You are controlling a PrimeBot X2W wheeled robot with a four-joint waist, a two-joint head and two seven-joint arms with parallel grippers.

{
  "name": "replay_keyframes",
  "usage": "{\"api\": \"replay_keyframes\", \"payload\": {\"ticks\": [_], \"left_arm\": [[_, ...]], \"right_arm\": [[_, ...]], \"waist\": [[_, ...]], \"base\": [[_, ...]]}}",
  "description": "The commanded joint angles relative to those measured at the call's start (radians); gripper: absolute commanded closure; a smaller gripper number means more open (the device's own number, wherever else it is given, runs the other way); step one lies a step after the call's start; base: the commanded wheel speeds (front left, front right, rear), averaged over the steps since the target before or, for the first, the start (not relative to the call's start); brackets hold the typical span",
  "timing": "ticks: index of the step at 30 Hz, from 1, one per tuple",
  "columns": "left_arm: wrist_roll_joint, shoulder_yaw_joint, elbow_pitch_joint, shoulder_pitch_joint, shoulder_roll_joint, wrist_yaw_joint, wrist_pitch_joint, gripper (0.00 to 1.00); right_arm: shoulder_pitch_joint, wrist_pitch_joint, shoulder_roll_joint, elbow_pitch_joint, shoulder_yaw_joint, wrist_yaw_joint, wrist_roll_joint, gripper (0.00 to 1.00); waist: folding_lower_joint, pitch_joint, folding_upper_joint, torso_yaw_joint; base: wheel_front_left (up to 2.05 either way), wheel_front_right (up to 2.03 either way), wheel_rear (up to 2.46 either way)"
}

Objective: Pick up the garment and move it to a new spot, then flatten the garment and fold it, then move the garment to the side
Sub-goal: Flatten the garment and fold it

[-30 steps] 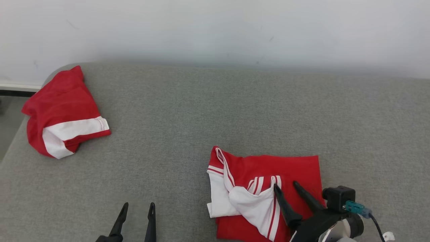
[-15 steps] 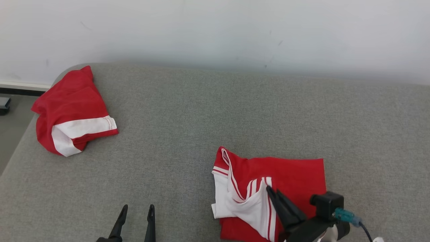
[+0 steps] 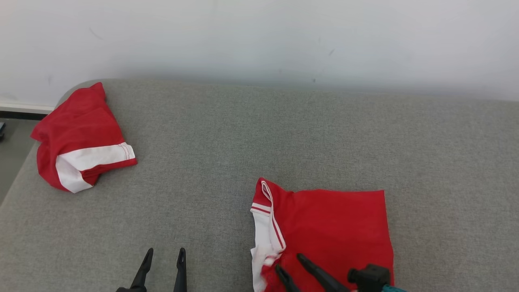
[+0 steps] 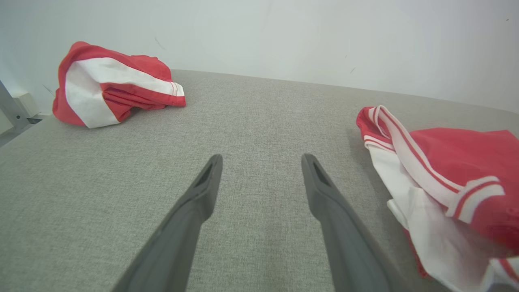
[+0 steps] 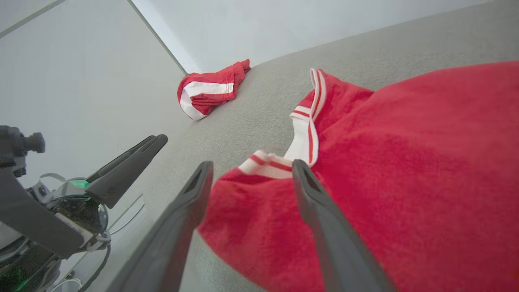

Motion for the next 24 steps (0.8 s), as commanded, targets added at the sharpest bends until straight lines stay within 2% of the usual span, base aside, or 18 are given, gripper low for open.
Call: {"api": "replay_keyframes", "payload": {"ticks": [1, 4, 8, 16, 20, 24], "left_arm": [[0.002, 0.004, -0.001, 0.015, -0.001, 0.001, -0.003, 0.00], [0.003, 0.007, -0.001, 0.016, -0.001, 0.002, -0.003, 0.00], [0.002, 0.007, -0.002, 0.012, -0.001, 0.002, -0.003, 0.00], [0.017, 0.020, -0.024, 0.019, -0.001, 0.010, -0.003, 0.00], [0.030, 0.036, -0.042, 0.027, -0.001, 0.017, -0.003, 0.00], [0.049, 0.047, -0.062, 0.038, -0.001, 0.021, -0.003, 0.00]], "right_arm": [[0.002, -0.015, -0.007, -0.013, -0.007, -0.002, 0.010, 0.00], [0.000, -0.038, -0.020, -0.024, -0.055, -0.002, -0.003, 0.00], [0.005, -0.055, -0.016, -0.015, -0.170, -0.002, -0.071, 0.00], [0.060, -0.057, 0.078, -0.115, -0.504, -0.002, -0.253, 0.00], [0.094, -0.057, 0.126, -0.162, -0.612, -0.002, -0.327, 0.00], [0.138, -0.057, 0.156, -0.183, -0.671, -0.002, -0.380, 0.00]], "waist": [[0.0000, -0.001, -0.0001, -0.004], [0.0000, -0.001, -0.0001, -0.012], [0.0000, -0.002, -0.0001, -0.020], [0.0000, -0.002, -0.0001, -0.054], [0.0000, -0.006, -0.0001, -0.079], [0.0000, -0.016, -0.0001, -0.103]], "base": [[0.00, 0.00, 0.00], [0.00, 0.00, 0.00], [0.00, 0.00, 0.00], [0.00, 0.00, 0.00], [0.00, 0.00, 0.00], [0.00, 0.00, 0.00]]}}
